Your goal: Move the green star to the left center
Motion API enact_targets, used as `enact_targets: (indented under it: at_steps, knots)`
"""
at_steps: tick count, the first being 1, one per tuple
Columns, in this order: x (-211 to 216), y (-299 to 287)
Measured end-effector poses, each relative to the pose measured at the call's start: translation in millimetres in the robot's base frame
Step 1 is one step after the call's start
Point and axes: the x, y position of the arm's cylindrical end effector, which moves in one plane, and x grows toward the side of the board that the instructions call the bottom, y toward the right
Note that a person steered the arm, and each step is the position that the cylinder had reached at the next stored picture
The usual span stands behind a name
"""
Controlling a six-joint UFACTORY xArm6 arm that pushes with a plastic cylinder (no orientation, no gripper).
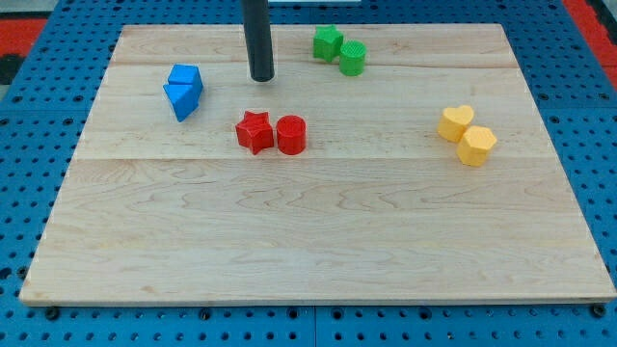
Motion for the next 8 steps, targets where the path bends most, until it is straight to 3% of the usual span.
enact_targets:
  at_steps: [8]
  knots:
    - [7.5, 8.2]
